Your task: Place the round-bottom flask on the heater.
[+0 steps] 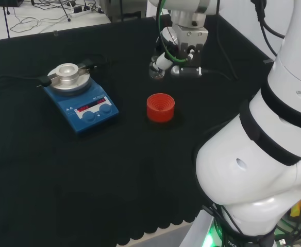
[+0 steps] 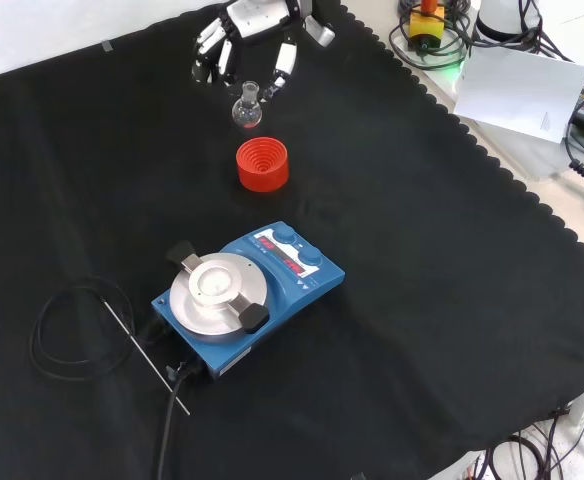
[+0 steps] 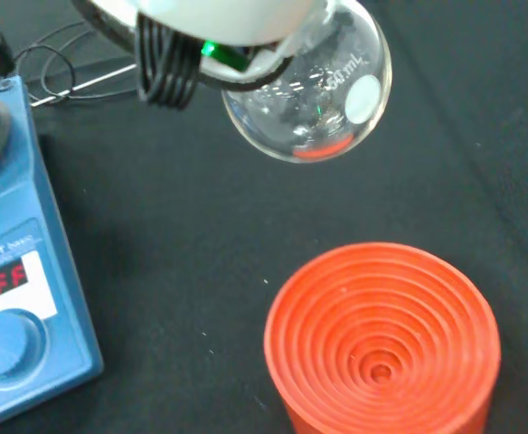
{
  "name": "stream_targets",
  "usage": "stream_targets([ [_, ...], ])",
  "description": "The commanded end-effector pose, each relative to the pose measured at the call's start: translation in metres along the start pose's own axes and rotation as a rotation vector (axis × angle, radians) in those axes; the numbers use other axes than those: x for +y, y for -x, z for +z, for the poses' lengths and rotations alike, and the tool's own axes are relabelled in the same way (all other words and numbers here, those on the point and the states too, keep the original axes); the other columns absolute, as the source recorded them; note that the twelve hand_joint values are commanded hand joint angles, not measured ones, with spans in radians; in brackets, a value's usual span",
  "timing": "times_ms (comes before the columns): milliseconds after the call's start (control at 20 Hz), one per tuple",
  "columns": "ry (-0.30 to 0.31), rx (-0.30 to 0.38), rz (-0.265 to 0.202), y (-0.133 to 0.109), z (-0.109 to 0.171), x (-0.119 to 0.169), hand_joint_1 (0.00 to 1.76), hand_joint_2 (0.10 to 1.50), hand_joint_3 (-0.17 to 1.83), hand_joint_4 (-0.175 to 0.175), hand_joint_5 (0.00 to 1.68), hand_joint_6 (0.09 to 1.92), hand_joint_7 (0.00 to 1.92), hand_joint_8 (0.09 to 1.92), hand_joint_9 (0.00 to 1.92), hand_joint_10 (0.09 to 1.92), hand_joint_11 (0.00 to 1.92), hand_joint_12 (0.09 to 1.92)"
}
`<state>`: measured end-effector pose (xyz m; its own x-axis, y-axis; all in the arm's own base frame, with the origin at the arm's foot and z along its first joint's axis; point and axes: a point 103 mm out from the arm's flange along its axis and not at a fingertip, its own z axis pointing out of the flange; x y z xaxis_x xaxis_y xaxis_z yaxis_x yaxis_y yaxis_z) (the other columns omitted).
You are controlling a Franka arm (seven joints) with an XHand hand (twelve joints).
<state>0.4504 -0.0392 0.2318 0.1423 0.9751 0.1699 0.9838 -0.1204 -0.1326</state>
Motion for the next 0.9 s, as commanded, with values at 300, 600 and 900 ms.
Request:
stream_targets([
  [300,-0.034,-0.014,-0.083,-0.06,-0.016,0.039,1.11,0.69,0.74,0.05,1.13,0.97,0.31,0.66,0.61,0.61,0.34,1.34],
  [600,-0.048,-0.021,-0.155,-0.101,-0.023,0.07,1.12,0.68,0.75,0.047,1.13,0.97,0.31,0.66,0.61,0.61,0.34,1.34],
  [900,-0.072,-0.03,-0.219,-0.14,-0.021,0.096,1.12,0.68,0.75,0.044,1.13,0.97,0.31,0.66,0.6,0.61,0.34,1.34],
])
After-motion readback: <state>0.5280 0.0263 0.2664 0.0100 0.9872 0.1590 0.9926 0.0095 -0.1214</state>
